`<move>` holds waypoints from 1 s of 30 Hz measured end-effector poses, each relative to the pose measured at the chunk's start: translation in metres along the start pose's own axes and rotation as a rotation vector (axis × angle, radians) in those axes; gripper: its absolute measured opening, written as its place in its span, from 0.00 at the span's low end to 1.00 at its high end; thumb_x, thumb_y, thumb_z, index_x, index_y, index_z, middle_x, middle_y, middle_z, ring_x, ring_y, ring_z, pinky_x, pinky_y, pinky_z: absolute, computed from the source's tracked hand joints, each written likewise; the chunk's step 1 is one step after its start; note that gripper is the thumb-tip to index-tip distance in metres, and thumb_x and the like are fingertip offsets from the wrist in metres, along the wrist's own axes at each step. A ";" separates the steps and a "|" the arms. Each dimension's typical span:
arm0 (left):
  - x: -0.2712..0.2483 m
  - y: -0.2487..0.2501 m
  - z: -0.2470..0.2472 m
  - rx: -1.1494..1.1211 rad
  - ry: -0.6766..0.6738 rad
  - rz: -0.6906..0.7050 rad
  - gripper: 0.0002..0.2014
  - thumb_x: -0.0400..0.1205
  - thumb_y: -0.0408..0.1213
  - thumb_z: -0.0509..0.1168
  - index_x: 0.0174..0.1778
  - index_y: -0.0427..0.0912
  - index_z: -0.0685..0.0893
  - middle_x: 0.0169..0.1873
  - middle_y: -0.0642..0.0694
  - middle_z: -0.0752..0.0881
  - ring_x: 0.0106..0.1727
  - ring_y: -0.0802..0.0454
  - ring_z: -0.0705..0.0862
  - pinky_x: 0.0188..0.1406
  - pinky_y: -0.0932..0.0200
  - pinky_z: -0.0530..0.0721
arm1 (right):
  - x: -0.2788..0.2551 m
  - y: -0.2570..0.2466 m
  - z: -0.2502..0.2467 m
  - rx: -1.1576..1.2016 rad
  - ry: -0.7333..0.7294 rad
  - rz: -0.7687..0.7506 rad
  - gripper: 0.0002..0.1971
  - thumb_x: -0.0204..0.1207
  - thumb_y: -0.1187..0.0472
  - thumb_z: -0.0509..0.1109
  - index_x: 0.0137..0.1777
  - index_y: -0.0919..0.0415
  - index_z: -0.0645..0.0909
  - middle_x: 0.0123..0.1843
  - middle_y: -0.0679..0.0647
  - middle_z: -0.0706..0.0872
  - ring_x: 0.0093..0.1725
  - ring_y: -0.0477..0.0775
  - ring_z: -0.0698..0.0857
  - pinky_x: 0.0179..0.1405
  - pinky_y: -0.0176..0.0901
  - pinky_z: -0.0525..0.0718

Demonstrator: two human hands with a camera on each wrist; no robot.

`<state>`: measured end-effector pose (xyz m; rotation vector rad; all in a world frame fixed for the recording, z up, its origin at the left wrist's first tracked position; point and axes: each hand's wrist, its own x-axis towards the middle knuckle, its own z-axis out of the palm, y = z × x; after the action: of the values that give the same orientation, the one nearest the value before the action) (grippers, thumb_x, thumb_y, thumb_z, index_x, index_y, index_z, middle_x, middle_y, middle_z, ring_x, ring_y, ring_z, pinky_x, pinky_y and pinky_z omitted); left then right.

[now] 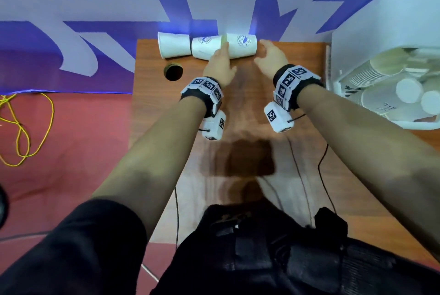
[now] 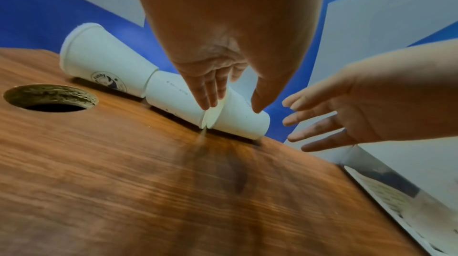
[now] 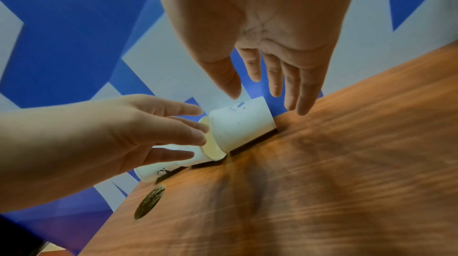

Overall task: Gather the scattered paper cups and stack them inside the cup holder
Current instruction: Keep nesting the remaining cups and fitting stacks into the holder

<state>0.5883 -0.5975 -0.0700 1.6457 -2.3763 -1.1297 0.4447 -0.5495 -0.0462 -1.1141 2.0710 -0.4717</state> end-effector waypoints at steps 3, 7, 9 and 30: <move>0.009 0.000 0.005 -0.060 0.000 -0.030 0.44 0.79 0.31 0.64 0.84 0.40 0.41 0.72 0.37 0.74 0.71 0.40 0.75 0.67 0.51 0.73 | 0.019 0.000 0.007 0.029 -0.014 0.057 0.26 0.80 0.67 0.60 0.79 0.62 0.64 0.76 0.58 0.74 0.74 0.57 0.72 0.67 0.38 0.67; 0.018 -0.006 0.012 -0.181 0.012 -0.057 0.43 0.80 0.29 0.61 0.85 0.42 0.40 0.70 0.39 0.78 0.67 0.42 0.79 0.66 0.54 0.75 | 0.033 0.002 0.018 0.140 -0.065 0.057 0.26 0.80 0.66 0.61 0.78 0.61 0.64 0.73 0.55 0.76 0.73 0.55 0.74 0.65 0.37 0.69; 0.020 -0.011 0.014 -0.181 0.025 -0.059 0.41 0.80 0.30 0.60 0.85 0.41 0.42 0.65 0.39 0.82 0.62 0.42 0.82 0.62 0.54 0.77 | 0.034 0.003 0.023 0.189 -0.055 0.092 0.29 0.79 0.64 0.62 0.81 0.60 0.61 0.69 0.54 0.79 0.71 0.53 0.76 0.66 0.37 0.70; -0.076 0.087 0.031 0.093 -0.062 0.389 0.11 0.77 0.26 0.63 0.47 0.40 0.89 0.45 0.44 0.89 0.49 0.44 0.85 0.52 0.49 0.82 | -0.126 0.125 -0.046 0.404 0.205 0.005 0.26 0.82 0.56 0.63 0.79 0.52 0.65 0.61 0.50 0.79 0.59 0.47 0.78 0.61 0.39 0.74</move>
<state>0.5394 -0.5027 -0.0151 1.1064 -2.6639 -1.0220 0.3857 -0.3762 -0.0376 -0.8473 2.0250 -0.9874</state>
